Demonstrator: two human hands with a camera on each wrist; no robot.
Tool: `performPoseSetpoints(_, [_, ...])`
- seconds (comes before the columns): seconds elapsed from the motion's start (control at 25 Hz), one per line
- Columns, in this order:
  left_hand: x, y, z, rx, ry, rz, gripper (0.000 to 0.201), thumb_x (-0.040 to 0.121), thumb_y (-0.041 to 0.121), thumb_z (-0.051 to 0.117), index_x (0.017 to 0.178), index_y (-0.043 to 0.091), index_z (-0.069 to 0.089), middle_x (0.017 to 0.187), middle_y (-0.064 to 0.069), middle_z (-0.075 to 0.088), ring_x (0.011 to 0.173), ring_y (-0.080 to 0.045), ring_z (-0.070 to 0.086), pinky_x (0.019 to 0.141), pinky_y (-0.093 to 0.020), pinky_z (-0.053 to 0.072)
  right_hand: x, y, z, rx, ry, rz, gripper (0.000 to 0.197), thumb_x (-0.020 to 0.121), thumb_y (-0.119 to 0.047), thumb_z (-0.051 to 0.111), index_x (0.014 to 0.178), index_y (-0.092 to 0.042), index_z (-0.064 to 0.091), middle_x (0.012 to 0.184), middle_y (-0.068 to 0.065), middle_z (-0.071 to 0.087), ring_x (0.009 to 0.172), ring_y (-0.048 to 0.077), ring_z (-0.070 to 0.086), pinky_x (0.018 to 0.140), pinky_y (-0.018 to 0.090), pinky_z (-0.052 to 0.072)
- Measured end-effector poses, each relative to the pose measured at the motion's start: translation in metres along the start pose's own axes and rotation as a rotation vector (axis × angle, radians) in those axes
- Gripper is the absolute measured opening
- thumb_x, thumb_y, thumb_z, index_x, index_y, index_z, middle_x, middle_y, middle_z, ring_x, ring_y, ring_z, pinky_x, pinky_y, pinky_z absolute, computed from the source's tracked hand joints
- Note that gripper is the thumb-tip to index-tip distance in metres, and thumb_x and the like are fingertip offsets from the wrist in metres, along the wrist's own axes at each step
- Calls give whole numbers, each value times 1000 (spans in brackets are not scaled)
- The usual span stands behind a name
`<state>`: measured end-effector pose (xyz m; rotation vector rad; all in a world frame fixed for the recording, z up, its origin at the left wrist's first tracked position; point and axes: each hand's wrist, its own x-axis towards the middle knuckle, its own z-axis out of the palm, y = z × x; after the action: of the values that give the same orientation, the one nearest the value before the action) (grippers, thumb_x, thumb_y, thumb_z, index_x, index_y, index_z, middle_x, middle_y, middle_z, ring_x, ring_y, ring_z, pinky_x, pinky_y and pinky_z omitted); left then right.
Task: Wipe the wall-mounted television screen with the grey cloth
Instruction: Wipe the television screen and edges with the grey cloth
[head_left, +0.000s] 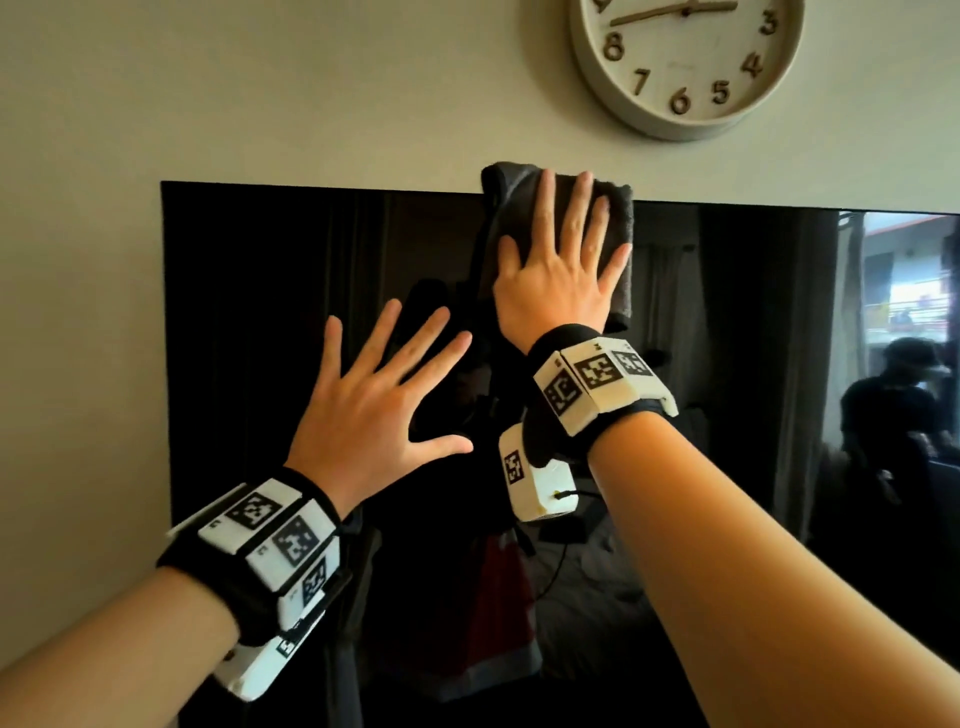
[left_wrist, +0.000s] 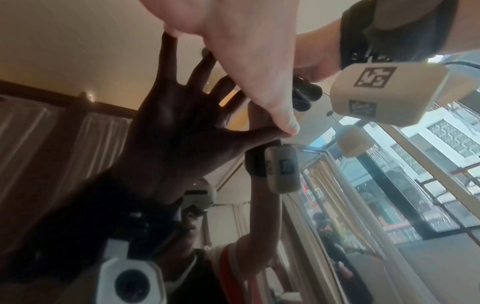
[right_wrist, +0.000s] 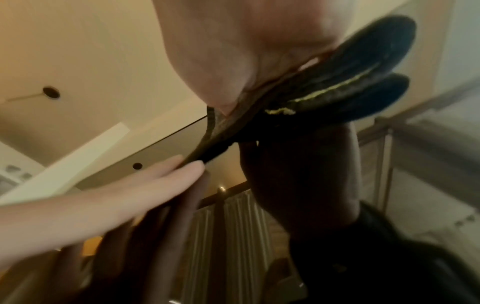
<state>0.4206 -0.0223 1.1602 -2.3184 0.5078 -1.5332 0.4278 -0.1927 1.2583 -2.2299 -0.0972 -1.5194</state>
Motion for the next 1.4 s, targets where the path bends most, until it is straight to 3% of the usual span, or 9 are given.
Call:
performPoseSetpoints(0.08, [-1, 0, 0, -22, 9, 6, 90, 78, 80, 36, 153, 31, 32, 162, 1, 31, 149, -35, 28, 112, -70, 25, -5, -13, 3, 26, 21, 31, 65, 100, -40, 28, 152, -29, -9, 160, 2, -18, 146, 23, -16, 116, 53, -12])
performPoseSetpoints(0.24, [-4, -1, 2, -66, 40, 5, 82, 80, 73, 39, 149, 28, 38, 160, -6, 36, 147, -38, 32, 111, -70, 30, -15, -32, 14, -15, -13, -142, 64, 101, -40, 27, 152, -29, -9, 160, 2, -18, 146, 23, -16, 116, 52, -13])
performPoseSetpoints(0.4, [-7, -1, 2, -62, 43, -22, 84, 81, 76, 36, 152, 33, 27, 162, -4, 31, 148, -36, 28, 114, -66, 26, -10, -24, 13, 20, 54, -30, 64, 100, -40, 28, 153, -28, -7, 160, 3, -15, 147, 24, -15, 116, 53, -12])
performPoseSetpoints(0.56, [-8, -1, 2, -82, 54, -6, 74, 81, 68, 40, 144, 28, 39, 154, -8, 45, 145, -37, 35, 110, -68, 33, -19, -47, 21, -28, -12, -218, 64, 100, -39, 28, 153, -28, -7, 160, 3, -16, 147, 24, -15, 116, 54, -12])
performPoseSetpoints(0.8, [-39, -57, -1, -19, 50, -46, 84, 80, 77, 41, 153, 40, 24, 163, -13, 27, 146, -44, 29, 114, -64, 28, -22, -76, 34, 37, 58, -45, 66, 100, -39, 29, 153, -28, -8, 160, 3, -15, 147, 24, -15, 115, 55, -12])
performPoseSetpoints(0.96, [-62, -92, 5, -65, 36, -13, 75, 80, 67, 48, 147, 34, 36, 161, -17, 31, 146, -43, 31, 113, -64, 33, -33, -127, 55, -19, 7, -206, 66, 100, -40, 29, 153, -27, -9, 160, 4, -16, 146, 25, -15, 115, 56, -12])
performPoseSetpoints(1.12, [-67, -99, 11, -135, 81, -3, 66, 85, 58, 48, 144, 30, 37, 159, -19, 34, 146, -42, 32, 116, -60, 31, -34, -144, 65, -5, 45, -119, 64, 100, -39, 28, 153, -29, -8, 160, 2, -16, 147, 23, -15, 116, 55, -12])
performPoseSetpoints(1.24, [-68, -96, 13, -135, 118, 26, 56, 91, 48, 43, 139, 19, 45, 150, -22, 46, 143, -44, 37, 115, -62, 31, -42, -167, 75, -34, 19, -220, 64, 100, -38, 30, 153, -29, -6, 161, 4, -13, 147, 25, -14, 115, 56, -13])
performPoseSetpoints(1.4, [-70, -114, 15, -179, 93, 86, 63, 91, 55, 44, 141, 17, 49, 152, -18, 44, 146, -37, 33, 118, -53, 24, -38, -171, 78, -64, 5, -331, 61, 101, -39, 29, 153, -30, -2, 161, 2, -9, 147, 23, -13, 115, 54, -14])
